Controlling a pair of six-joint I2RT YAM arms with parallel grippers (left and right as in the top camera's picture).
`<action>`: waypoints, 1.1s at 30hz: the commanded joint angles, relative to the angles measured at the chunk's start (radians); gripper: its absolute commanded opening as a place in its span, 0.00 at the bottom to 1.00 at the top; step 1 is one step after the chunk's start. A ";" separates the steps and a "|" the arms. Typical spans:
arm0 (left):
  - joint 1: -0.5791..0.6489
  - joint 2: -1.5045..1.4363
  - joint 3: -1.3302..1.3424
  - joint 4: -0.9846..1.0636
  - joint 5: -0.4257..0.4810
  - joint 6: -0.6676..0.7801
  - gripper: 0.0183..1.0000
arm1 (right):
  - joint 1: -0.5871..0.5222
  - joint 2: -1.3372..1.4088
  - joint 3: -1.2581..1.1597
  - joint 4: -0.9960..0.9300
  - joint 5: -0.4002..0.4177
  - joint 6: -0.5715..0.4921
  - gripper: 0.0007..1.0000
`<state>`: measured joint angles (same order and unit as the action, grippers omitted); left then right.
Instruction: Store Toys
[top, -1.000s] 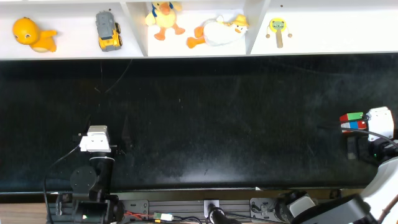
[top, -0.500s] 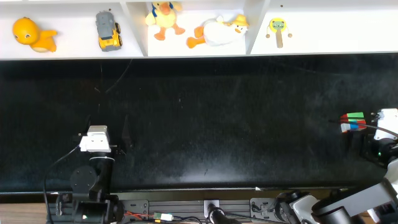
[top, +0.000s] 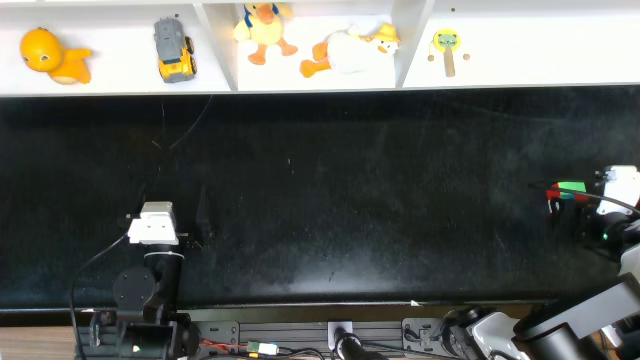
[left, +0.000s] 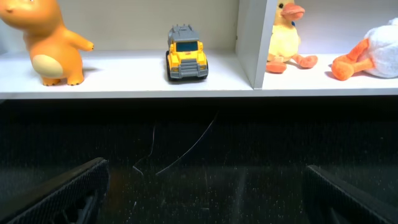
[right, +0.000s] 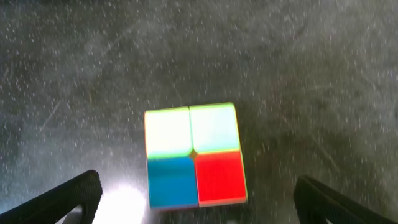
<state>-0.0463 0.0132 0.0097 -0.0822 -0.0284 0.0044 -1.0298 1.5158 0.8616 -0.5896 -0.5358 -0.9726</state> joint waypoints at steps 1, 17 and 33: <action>-0.003 -0.009 -0.002 -0.002 0.009 0.019 1.00 | 0.023 0.017 -0.003 0.018 -0.013 0.027 1.00; -0.003 -0.009 -0.002 -0.002 0.009 0.019 1.00 | 0.068 0.089 -0.003 0.019 0.077 0.042 1.00; -0.003 -0.009 -0.001 -0.002 0.009 0.019 1.00 | 0.070 0.089 -0.003 0.048 0.077 0.042 0.53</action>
<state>-0.0463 0.0128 0.0097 -0.0822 -0.0284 0.0044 -0.9661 1.5982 0.8616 -0.5488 -0.4469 -0.9306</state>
